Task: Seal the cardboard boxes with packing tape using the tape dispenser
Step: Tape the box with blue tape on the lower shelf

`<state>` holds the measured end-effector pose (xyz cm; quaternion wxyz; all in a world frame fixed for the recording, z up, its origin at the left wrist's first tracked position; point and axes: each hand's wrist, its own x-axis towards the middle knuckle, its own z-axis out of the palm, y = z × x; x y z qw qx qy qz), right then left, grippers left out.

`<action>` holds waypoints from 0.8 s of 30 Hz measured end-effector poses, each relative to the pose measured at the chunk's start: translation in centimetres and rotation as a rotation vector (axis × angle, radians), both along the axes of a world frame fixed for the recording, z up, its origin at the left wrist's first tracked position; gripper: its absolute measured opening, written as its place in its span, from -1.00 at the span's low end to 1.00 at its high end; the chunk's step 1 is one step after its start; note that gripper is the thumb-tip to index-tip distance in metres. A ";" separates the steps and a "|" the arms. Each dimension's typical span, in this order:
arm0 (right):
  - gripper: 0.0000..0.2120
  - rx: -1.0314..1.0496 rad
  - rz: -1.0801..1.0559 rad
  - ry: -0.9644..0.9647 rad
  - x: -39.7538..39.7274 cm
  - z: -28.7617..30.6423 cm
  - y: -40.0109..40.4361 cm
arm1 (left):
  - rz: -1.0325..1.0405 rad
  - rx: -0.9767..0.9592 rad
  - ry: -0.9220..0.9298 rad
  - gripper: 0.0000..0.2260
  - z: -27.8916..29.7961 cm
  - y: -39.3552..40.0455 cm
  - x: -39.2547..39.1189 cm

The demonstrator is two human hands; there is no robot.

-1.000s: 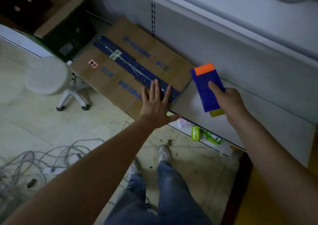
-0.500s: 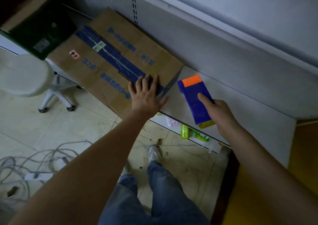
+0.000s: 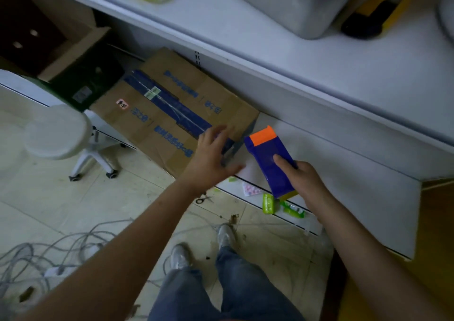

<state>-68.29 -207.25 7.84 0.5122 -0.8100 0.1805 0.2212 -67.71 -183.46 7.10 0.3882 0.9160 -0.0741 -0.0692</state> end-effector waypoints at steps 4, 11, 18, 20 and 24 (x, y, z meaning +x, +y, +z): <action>-0.34 -0.018 0.118 -0.056 -1.1 1.5 1.6 | -0.046 0.023 -0.102 -0.23 2.9 -1.7 -4.5; -0.34 0.008 0.244 -0.019 -3.5 3.7 4.5 | 0.147 0.265 -0.200 -0.51 3.8 -1.0 -6.7; -0.39 -0.060 0.315 0.039 -4.0 5.1 6.4 | 0.158 0.221 -0.287 -0.67 3.9 0.1 -7.7; -0.42 -0.068 0.317 0.038 -4.0 5.2 6.3 | 0.187 0.280 -0.319 -0.62 4.0 0.3 -8.2; -0.43 -0.099 0.363 0.050 -4.1 5.2 6.1 | 0.140 0.369 -0.417 -0.68 3.7 0.2 -9.0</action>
